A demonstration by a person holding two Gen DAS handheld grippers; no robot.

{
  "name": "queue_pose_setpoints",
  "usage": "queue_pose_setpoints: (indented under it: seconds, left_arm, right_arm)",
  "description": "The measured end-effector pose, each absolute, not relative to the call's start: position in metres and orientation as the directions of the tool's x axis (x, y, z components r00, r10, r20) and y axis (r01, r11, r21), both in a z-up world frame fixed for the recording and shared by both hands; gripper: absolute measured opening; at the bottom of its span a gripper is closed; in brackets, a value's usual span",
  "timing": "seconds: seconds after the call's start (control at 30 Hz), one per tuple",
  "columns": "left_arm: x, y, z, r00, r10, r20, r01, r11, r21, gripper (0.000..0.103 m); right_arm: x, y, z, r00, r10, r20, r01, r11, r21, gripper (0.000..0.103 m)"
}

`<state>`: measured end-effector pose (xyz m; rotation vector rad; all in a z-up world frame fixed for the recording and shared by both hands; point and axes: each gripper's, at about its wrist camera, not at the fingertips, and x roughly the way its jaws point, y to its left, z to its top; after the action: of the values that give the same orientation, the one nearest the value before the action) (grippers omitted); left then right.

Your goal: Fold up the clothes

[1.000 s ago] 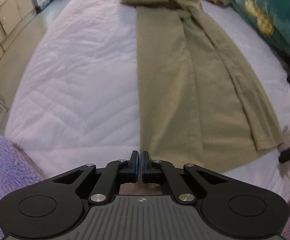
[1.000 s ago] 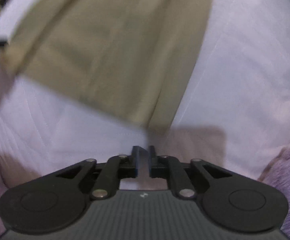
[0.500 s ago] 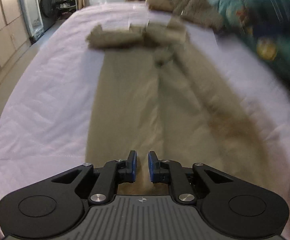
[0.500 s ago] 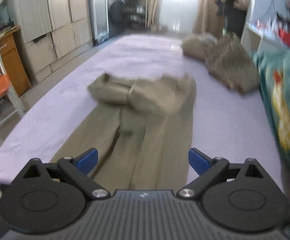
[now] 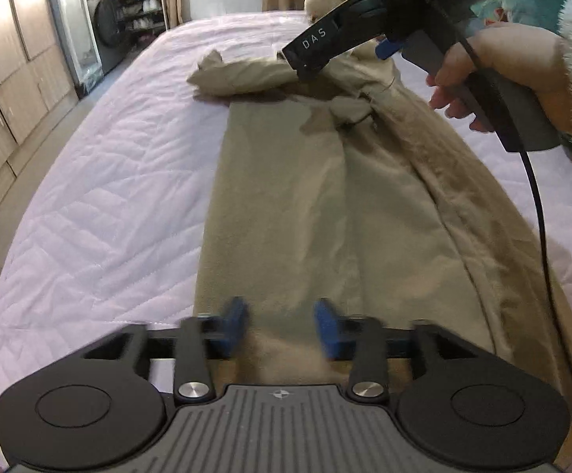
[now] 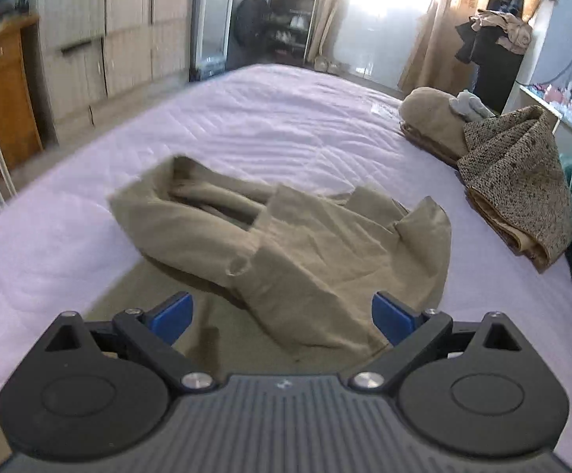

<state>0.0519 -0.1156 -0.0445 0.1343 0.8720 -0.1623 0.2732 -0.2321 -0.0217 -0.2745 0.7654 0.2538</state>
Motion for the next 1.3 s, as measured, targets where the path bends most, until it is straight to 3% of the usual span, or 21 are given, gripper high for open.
queue_pose_setpoints:
  seconds: [0.1,0.13,0.2,0.27,0.37,0.53,0.73,0.8,0.87,0.93,1.0,1.03,1.07,1.17,1.3]
  left_arm:
    - [0.055,-0.115,-0.048,0.626,-0.084,-0.775,0.211,0.975,0.065,0.074]
    - [0.055,-0.116,-0.049,0.622,-0.082,-0.779,0.219,0.973,0.073,0.076]
    - [0.057,-0.12,-0.054,0.611,-0.075,-0.788,0.241,0.966,0.095,0.089]
    - [0.056,-0.121,-0.058,0.614,-0.056,-0.788,0.239,0.964,0.118,0.098]
    - [0.054,-0.118,-0.061,0.616,-0.049,-0.786,0.224,0.968,0.116,0.103]
    - [0.056,-0.112,-0.059,0.604,-0.06,-0.795,0.218,0.972,0.092,0.103]
    - [0.054,-0.106,-0.037,0.681,-0.04,-0.731,0.19,0.974,0.124,0.103]
    - [0.06,-0.105,-0.024,0.714,-0.037,-0.699,0.168,0.978,0.12,0.103]
    - [0.069,-0.104,-0.012,0.739,-0.039,-0.673,0.148,0.983,0.105,0.103]
    - [0.082,-0.108,-0.002,0.752,-0.045,-0.658,0.129,0.988,0.08,0.103]
    - [0.093,-0.116,0.005,0.761,-0.052,-0.647,0.126,0.99,0.069,0.103]
    - [0.098,-0.121,0.006,0.759,-0.055,-0.648,0.131,0.989,0.07,0.103]
    - [0.102,-0.126,0.006,0.751,-0.058,-0.657,0.141,0.987,0.074,0.103]
    - [0.103,-0.135,-0.001,0.731,-0.062,-0.68,0.148,0.987,0.068,0.103]
    - [0.098,-0.126,-0.02,0.703,-0.069,-0.708,0.134,0.99,0.036,0.103]
  right_arm:
    - [0.281,-0.234,-0.03,0.698,0.092,-0.71,-0.304,0.936,-0.177,0.091]
    - [0.282,-0.236,-0.03,0.701,0.08,-0.708,-0.286,0.942,-0.177,0.08]
    - [0.286,-0.238,-0.031,0.697,0.061,-0.714,-0.264,0.948,-0.177,0.031]
    - [0.287,-0.24,-0.031,0.696,0.058,-0.716,-0.257,0.951,-0.172,0.014]
    - [0.284,-0.239,-0.03,0.7,0.06,-0.712,-0.274,0.943,-0.189,0.011]
    - [0.285,-0.266,-0.011,0.735,0.044,-0.677,-0.167,0.979,-0.118,0.009]
    - [0.287,-0.356,0.02,0.775,-0.165,-0.61,0.145,0.986,-0.081,0.009]
    - [0.284,-0.395,0.02,0.743,-0.204,-0.637,0.213,0.975,-0.064,0.009]
    - [0.275,-0.417,0.013,0.735,-0.026,-0.678,0.14,0.984,0.114,0.012]
    - [0.269,-0.427,0.007,0.722,0.139,-0.678,0.067,0.961,0.269,0.021]
    - [0.272,-0.412,0.001,0.713,0.252,-0.654,0.004,0.932,0.364,0.065]
    - [0.276,-0.402,-0.001,0.708,0.306,-0.636,-0.03,0.913,0.406,0.074]
    - [0.283,-0.39,-0.003,0.707,0.33,-0.626,-0.048,0.905,0.423,0.079]
    - [0.308,-0.361,-0.008,0.673,0.391,-0.628,-0.079,0.882,0.465,0.079]
    - [0.337,-0.342,-0.021,0.615,0.332,-0.715,-0.017,0.913,0.408,0.079]
